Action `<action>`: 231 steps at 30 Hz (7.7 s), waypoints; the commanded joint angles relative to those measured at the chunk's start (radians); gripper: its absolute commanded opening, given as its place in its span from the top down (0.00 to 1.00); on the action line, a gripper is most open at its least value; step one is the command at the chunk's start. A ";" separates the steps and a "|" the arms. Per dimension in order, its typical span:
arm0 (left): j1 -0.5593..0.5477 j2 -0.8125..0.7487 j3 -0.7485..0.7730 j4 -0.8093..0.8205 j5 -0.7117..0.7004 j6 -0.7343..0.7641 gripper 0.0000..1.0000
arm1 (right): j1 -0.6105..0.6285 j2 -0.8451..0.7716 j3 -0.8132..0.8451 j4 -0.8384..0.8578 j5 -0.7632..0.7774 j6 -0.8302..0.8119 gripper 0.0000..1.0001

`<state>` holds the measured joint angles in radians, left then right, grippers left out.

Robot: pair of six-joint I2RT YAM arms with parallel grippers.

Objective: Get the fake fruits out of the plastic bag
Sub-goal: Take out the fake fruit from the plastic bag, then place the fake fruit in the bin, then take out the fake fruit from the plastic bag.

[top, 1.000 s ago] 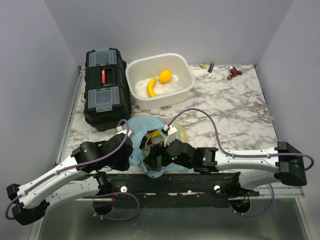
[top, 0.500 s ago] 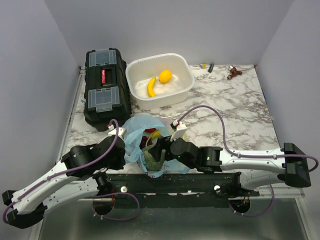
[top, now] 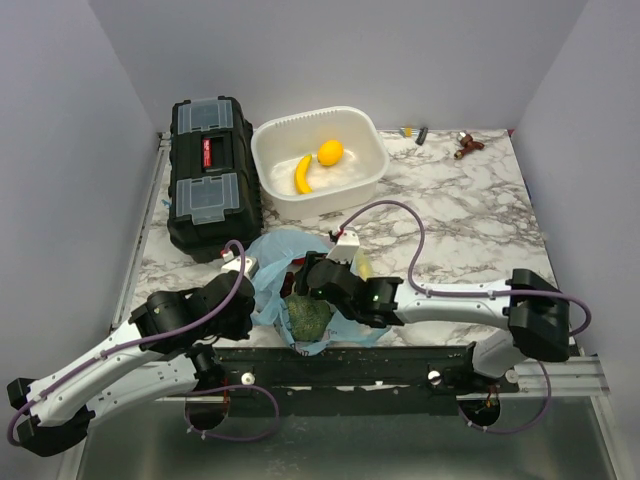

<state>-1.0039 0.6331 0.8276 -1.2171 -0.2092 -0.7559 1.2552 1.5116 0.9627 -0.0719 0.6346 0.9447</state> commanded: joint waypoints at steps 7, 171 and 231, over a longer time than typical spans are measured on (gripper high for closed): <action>-0.006 -0.011 -0.008 0.012 -0.036 0.003 1.00 | -0.049 0.163 0.068 0.051 0.079 0.043 0.40; -0.010 -0.068 -0.007 0.004 -0.068 -0.022 1.00 | -0.312 -0.510 0.027 -0.280 -0.566 -0.433 0.34; -0.010 -0.133 -0.007 0.006 -0.085 -0.039 1.00 | -0.036 0.436 0.042 0.579 -0.188 -0.625 0.02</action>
<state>-1.0103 0.5045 0.8257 -1.2133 -0.2825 -0.7971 1.2118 1.8690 0.9676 0.4789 0.3866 0.4133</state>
